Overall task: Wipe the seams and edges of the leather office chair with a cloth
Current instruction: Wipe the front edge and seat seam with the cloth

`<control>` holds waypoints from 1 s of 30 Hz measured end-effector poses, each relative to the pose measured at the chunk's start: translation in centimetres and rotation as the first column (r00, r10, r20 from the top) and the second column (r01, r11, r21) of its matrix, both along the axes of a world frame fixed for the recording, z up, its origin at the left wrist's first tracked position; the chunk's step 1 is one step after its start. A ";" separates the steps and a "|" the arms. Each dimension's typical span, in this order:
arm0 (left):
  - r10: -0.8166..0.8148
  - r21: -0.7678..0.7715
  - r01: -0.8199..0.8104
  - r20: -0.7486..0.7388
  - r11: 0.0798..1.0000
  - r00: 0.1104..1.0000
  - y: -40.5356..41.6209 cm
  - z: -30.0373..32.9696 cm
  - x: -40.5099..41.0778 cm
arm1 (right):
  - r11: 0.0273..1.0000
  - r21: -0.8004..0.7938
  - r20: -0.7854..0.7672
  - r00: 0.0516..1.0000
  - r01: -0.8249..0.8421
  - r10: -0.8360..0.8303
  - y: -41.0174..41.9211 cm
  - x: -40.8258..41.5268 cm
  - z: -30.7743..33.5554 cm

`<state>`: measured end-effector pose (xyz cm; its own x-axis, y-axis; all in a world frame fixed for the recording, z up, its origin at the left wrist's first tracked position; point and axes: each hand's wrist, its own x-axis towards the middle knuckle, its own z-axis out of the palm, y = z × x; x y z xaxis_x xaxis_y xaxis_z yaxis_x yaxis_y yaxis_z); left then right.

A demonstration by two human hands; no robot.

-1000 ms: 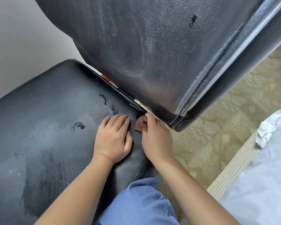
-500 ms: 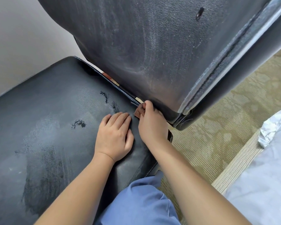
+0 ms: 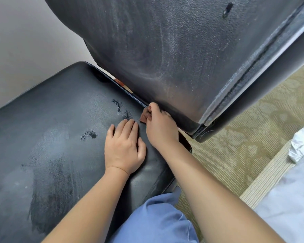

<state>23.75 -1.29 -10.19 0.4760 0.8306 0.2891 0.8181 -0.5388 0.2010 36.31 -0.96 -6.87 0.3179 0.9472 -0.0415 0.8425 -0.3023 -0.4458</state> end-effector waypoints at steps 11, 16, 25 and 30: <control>-0.017 -0.046 0.016 -0.005 0.999 1.000 0.3 0.4 0.0 | 0.999 0.009 0.004 0.999 0.049 -0.049 -4.8 1.0 0.1; -0.196 -0.021 0.195 -0.049 0.981 0.979 2.1 0.8 -1.7 | 0.998 -0.013 0.007 0.998 0.055 -0.055 -2.2 0.5 -0.1; -0.208 0.027 0.209 -0.042 0.978 0.977 2.6 0.9 -2.1 | 0.998 -0.038 0.014 0.999 0.044 -0.043 0.9 -0.2 -0.1; -0.183 0.010 0.184 -0.037 0.983 0.982 2.4 0.8 -2.1 | 1.000 0.024 0.011 1.000 0.012 -0.013 -2.5 0.1 -0.4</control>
<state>21.62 1.10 -9.38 0.6302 0.7245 0.2793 0.7117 -0.6828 0.1651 36.38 -3.42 -7.27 0.3300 0.9439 -0.0154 0.8438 -0.3023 -0.4434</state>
